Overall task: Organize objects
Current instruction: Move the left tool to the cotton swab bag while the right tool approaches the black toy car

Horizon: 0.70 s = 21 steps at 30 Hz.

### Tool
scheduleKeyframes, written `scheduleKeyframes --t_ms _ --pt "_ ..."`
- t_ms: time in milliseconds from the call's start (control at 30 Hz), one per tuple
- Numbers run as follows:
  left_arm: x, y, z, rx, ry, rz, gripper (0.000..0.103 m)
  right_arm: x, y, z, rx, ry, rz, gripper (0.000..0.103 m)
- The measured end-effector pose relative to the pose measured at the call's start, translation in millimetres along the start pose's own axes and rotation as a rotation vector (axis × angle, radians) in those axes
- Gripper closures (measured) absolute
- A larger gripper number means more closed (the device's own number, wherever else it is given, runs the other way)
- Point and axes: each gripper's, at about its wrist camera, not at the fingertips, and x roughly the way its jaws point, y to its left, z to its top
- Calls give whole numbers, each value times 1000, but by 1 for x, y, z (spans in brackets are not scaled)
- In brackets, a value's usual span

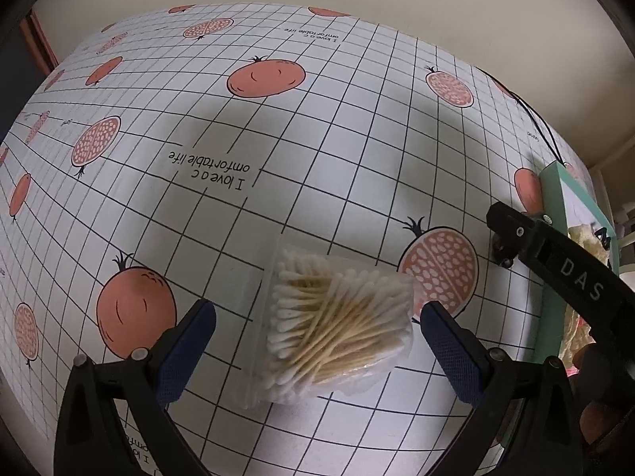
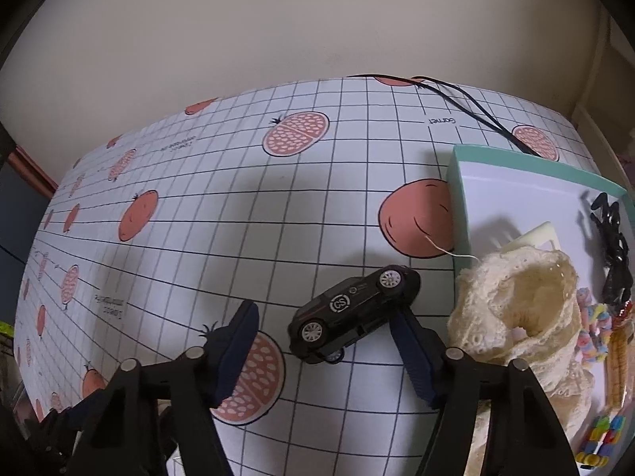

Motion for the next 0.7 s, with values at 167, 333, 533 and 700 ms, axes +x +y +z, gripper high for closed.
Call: scheduleKeyframes --t_ms 167,333,533,700 --pt "1 0 -1 8 6 3 11 1 -5 0 3 2 -17 44" --pt "1 -1 -2 20 6 7 21 5 -6 -1 -9 18 -38 46" --pt "0 -4 -3 33 4 -3 28 9 -11 -2 -5 18 -37 55" --pt "-3 -7 -5 53 -7 0 33 8 -11 -2 -7 15 -28 56"
